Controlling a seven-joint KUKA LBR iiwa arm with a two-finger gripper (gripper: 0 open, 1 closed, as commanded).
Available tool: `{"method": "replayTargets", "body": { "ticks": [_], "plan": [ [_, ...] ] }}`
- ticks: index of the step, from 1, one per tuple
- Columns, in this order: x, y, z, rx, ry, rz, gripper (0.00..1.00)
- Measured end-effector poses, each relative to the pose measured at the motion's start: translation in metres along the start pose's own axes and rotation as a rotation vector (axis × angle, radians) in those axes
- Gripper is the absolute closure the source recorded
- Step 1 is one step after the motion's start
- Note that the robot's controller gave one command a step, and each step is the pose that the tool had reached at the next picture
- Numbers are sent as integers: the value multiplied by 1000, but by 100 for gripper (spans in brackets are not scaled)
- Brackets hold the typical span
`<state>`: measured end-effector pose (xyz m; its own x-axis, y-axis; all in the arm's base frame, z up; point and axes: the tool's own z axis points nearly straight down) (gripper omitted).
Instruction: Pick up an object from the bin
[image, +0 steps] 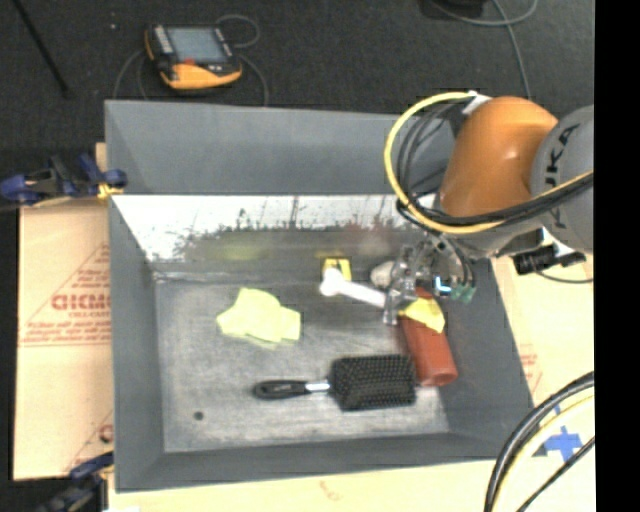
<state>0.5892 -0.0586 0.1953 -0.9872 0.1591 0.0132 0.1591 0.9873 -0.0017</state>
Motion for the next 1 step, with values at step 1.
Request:
{"method": "replayTargets", "body": {
  "ticks": [1],
  "plan": [
    [-7, -4, -35, -2, -25, 0, 100]
  ]
}}
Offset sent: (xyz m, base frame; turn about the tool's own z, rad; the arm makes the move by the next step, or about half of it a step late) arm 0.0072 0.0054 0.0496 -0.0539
